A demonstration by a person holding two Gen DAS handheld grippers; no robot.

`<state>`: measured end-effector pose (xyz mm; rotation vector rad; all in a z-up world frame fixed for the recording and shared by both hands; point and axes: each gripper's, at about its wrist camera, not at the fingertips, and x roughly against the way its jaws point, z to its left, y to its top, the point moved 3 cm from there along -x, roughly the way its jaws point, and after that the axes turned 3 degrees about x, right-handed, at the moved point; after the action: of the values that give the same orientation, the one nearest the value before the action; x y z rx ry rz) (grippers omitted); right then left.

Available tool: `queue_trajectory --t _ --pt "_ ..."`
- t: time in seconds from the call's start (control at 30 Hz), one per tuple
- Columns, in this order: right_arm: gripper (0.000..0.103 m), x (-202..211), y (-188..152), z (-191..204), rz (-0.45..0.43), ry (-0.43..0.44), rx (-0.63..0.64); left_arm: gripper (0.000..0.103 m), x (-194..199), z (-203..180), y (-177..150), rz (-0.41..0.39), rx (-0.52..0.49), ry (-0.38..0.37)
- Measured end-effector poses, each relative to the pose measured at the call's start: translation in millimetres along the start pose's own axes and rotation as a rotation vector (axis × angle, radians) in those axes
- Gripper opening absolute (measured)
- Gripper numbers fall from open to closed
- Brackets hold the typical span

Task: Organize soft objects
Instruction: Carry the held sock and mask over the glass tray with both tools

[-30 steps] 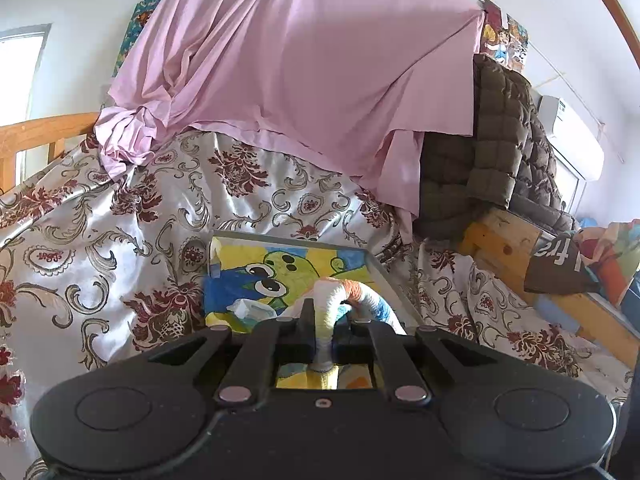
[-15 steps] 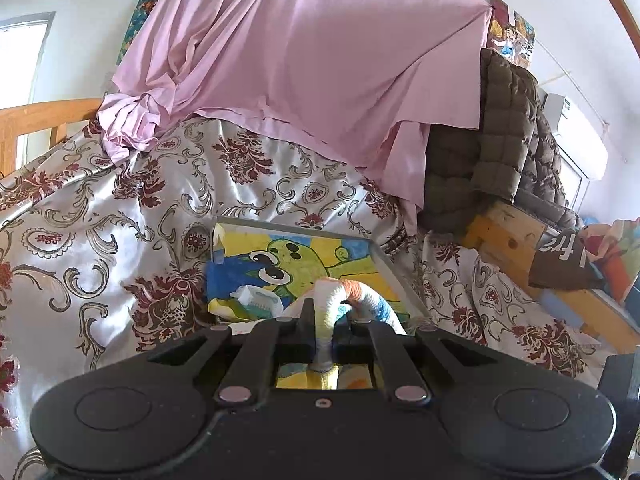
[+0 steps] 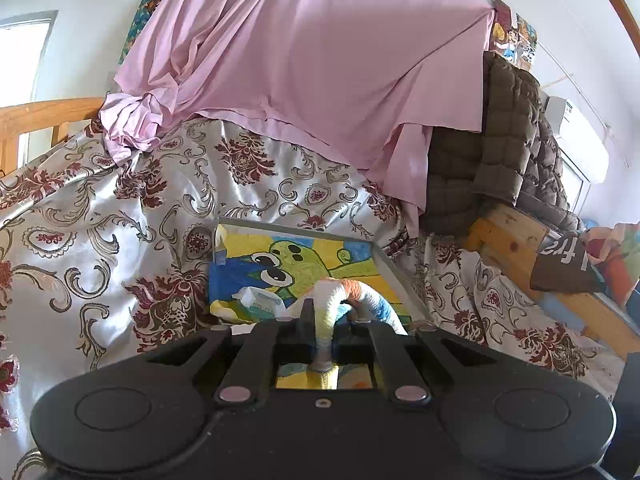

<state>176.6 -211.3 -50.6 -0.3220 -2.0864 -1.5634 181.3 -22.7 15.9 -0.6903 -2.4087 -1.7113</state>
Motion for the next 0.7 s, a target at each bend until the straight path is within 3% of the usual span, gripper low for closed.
queue_trajectory --t 0.13,0.2,0.27,0.53,0.7 --pt "0.036 7.9 5.3 -3.4 -0.045 -0.016 -0.013 0.007 -1.4 -1.7 2.0 0.000 -0.003 -0.002" --pt "0.040 12.9 7.3 -5.7 -0.070 -0.009 -0.019 0.007 -1.3 -3.4 2.9 -0.005 -0.009 -0.003" --pt "0.047 12.2 7.0 -5.2 -0.064 -0.029 -0.002 0.007 -1.1 -3.9 2.9 -0.006 -0.010 -0.001" --pt "0.048 1.1 -0.2 7.1 -0.005 -0.038 0.071 0.007 -0.7 -2.9 1.9 -0.005 -0.005 -0.003" --pt "0.059 -5.1 -3.7 7.0 0.025 -0.045 0.064 0.007 -4.0 -2.7 -1.7 0.005 -0.007 -0.003"
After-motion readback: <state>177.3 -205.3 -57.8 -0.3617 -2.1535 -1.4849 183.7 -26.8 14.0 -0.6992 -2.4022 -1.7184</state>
